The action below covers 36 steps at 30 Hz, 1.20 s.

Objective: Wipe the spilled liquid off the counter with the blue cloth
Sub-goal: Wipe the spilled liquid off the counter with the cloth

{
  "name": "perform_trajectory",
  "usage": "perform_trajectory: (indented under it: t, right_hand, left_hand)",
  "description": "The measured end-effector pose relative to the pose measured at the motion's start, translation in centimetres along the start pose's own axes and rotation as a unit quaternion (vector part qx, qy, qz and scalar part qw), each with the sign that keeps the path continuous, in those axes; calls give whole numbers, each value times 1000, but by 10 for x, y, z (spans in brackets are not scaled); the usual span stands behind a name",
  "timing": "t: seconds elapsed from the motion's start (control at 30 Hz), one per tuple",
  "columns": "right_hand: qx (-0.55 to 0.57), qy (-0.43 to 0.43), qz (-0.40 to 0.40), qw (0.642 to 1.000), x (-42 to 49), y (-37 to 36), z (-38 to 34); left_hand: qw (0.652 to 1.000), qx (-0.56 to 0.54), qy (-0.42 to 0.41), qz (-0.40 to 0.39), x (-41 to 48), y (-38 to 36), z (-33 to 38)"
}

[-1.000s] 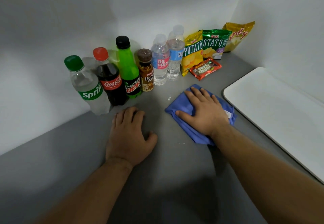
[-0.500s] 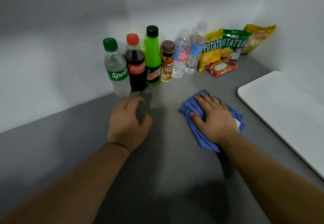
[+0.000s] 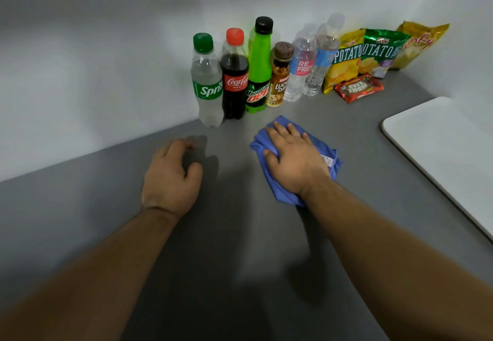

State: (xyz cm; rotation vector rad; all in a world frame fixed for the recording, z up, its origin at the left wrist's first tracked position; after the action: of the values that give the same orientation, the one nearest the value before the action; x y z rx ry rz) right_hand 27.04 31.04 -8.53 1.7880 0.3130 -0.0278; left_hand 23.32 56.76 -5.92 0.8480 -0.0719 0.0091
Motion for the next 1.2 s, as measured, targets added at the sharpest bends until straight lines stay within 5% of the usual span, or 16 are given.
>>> perform_trajectory:
  t: [0.17,0.37,0.8,1.07,1.2]
  right_hand:
    - [-9,59,-9,998,-27,-3,8]
    - [-14,-102,16,995,8,7,34]
    - [-3,62,-1,998,-34,-36,-123]
    - [-9,158,-43,987,-87,-48,-122]
    - [-18,117,-32,992,-80,-42,-100]
  left_hand:
    - [999,-35,4,0,2,1,-6]
    - [998,-55,-18,3,5,-3,-7]
    - [991,-123,-51,19,6,3,-6]
    - [987,-150,-46,34,6,2,-15]
    - [983,-173,-46,45,3,4,-19]
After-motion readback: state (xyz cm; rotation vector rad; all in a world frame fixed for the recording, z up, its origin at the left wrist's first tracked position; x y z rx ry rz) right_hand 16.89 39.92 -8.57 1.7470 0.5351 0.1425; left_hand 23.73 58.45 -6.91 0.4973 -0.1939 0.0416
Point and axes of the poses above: each hand's wrist, its own x-axis towards the middle knuckle, its own y-axis out of the back of the hand, z = x × y, the point moved 9 cm from there along x, towards the middle knuckle, and after that the axes turned 8 degrees about -z, right-handed, at the moved point
